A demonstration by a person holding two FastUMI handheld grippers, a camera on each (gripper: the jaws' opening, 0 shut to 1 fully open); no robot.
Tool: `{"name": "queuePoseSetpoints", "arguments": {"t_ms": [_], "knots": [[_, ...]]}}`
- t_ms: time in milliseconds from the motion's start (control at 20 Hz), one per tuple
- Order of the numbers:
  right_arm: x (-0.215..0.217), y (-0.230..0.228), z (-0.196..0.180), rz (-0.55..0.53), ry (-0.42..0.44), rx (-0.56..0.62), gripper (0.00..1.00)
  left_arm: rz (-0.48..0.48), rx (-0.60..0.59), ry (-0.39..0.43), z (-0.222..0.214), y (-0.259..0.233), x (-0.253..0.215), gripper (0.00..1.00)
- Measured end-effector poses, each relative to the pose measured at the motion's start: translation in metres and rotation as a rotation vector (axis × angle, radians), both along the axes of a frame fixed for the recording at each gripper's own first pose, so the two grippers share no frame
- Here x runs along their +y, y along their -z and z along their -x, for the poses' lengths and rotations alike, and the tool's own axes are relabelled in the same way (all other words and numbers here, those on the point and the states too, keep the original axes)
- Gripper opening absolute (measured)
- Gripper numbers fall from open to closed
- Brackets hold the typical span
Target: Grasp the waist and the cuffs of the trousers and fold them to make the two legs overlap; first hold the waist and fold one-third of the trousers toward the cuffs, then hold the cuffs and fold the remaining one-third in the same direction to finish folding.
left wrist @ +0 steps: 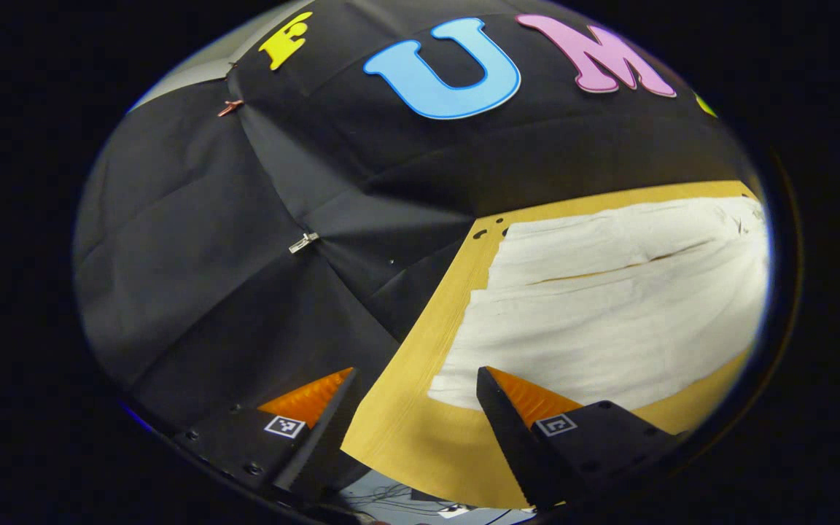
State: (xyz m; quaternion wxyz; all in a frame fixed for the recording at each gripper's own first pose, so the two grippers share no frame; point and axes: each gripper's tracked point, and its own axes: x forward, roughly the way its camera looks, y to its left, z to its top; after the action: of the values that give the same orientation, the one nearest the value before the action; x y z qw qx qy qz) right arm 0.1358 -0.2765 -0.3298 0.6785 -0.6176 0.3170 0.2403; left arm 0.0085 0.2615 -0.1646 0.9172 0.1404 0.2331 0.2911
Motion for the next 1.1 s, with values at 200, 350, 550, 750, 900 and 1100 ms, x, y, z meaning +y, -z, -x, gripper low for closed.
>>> {"name": "queuePoseSetpoints", "arguments": {"t_ms": [200,350,550,750,900,1100], "knots": [[0.003,-0.002,0.006,-0.04,0.005,0.102,0.09,-0.122,0.095,0.12,-0.019,0.019,0.023,0.98],[0.002,0.001,0.005,-0.05,0.005,0.192,0.08,-0.38,0.291,0.247,-0.026,0.04,0.056,0.97],[0.006,0.0,0.008,-0.018,-0.02,0.224,0.08,-0.488,0.478,0.452,-0.046,0.078,0.065,0.96],[0.008,-0.002,0.007,-0.012,-0.038,0.25,0.06,-0.572,0.644,0.657,-0.043,0.113,0.059,0.97],[0.006,-0.001,0.009,0.004,-0.055,0.237,0.06,-0.65,0.719,0.769,-0.044,0.125,0.057,0.96],[0.007,-0.002,0.009,0.007,-0.065,0.235,0.06,-0.737,0.727,0.83,-0.064,0.126,0.043,0.86]]}}
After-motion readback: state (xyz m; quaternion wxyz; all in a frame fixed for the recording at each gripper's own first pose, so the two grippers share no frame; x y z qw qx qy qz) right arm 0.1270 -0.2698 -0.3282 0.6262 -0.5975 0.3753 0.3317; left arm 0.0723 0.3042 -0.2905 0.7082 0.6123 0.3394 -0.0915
